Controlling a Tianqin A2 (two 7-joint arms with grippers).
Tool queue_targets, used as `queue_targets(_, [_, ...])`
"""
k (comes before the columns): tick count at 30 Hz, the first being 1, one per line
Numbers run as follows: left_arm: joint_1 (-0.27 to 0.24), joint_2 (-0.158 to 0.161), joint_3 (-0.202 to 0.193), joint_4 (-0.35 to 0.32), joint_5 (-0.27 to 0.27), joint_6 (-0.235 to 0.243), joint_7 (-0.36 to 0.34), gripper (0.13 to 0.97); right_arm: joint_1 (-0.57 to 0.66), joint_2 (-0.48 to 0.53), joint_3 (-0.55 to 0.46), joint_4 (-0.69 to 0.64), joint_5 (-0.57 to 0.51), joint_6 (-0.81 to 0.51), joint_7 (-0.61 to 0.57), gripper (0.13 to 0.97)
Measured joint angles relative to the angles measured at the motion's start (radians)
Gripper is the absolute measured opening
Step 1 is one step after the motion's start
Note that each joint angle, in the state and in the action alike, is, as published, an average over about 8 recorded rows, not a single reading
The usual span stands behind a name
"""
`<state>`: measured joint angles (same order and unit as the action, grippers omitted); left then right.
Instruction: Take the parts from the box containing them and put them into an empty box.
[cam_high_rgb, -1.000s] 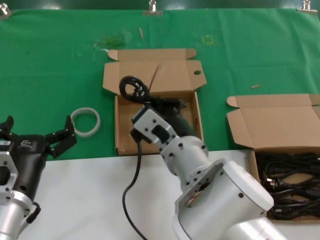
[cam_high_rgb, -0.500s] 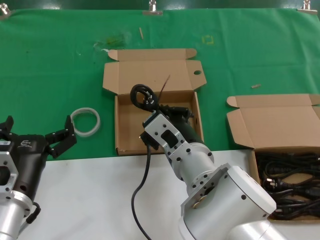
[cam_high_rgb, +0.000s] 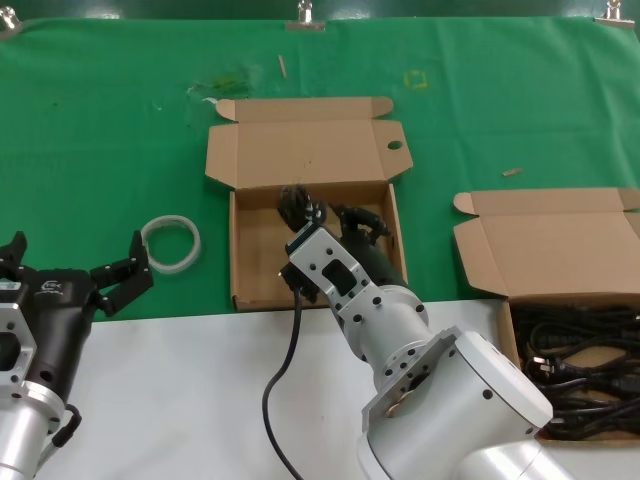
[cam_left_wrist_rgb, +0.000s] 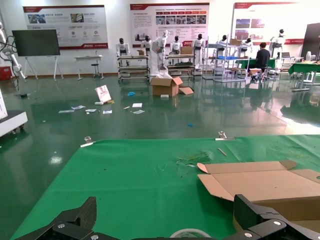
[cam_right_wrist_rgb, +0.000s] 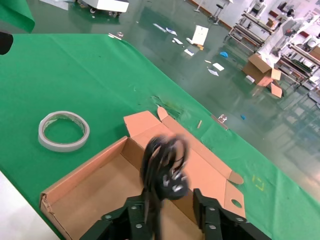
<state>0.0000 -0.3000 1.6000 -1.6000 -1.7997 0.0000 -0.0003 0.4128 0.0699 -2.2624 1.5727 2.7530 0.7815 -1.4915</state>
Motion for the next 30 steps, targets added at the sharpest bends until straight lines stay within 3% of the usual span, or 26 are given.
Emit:
queue_targets(4, [0.0, 0.0, 0.0, 0.0, 0.0, 0.0, 0.0, 0.966, 0.0, 0.0, 0.0, 0.0, 0.0, 0.0, 0.0, 0.321])
queue_targets(13, [0.0, 0.0, 0.0, 0.0, 0.0, 0.0, 0.0, 0.966, 0.0, 0.0, 0.0, 0.0, 0.0, 0.0, 0.0, 0.478])
queue_targets(18, [0.0, 0.0, 0.0, 0.0, 0.0, 0.0, 0.0, 0.966, -0.003, 0.0, 0.005, 0.0, -0.007, -0.006, 0.01, 0.607])
queue_targets(30, [0.0, 0.0, 0.0, 0.0, 0.0, 0.0, 0.0, 0.966, -0.052, 0.001, 0.082, 0.003, -0.118, -0.097, 0.184, 0.845])
